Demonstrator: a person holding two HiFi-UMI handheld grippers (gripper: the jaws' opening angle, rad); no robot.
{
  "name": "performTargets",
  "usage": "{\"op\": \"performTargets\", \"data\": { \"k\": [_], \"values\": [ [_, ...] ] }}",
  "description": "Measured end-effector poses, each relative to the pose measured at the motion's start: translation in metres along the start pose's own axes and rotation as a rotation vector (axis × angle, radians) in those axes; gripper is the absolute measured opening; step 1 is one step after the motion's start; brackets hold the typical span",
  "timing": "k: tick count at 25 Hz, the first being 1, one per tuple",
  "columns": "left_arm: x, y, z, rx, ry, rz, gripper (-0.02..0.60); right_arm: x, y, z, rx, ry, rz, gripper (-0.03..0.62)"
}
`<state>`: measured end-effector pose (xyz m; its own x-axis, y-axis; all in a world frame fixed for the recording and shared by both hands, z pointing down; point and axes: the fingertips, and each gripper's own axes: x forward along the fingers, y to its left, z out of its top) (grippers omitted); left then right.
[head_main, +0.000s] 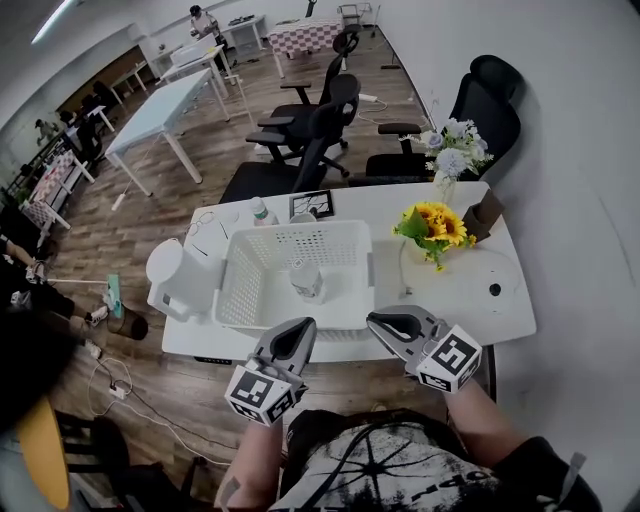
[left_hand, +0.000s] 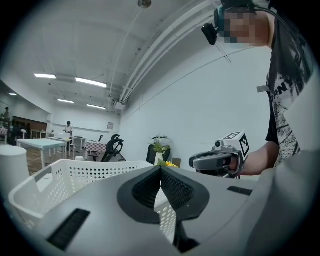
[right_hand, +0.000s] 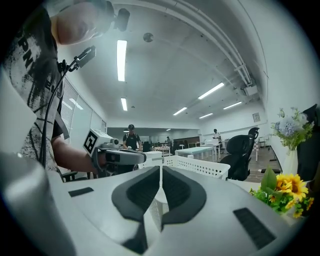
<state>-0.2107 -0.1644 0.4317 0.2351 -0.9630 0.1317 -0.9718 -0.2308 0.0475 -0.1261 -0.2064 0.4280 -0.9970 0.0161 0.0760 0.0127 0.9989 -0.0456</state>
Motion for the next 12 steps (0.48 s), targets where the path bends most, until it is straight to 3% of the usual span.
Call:
{"op": "performTargets", "data": {
  "k": [4, 8, 12],
  "values": [
    [0.003, 0.009, 0.004, -0.013, -0.001, -0.005, 0.011, 0.0, -0.008, 0.001, 0.002, -0.006, -0.014, 0.031],
    [0.005, 0.017, 0.016, -0.049, 0.005, -0.075, 0.011, 0.001, -0.019, 0.001, 0.021, -0.016, -0.062, 0.031],
    [0.007, 0.036, 0.032, -0.022, 0.028, -0.111, 0.011, 0.004, -0.03, 0.002, 0.034, -0.032, -0.109, 0.031]
  ]
}}
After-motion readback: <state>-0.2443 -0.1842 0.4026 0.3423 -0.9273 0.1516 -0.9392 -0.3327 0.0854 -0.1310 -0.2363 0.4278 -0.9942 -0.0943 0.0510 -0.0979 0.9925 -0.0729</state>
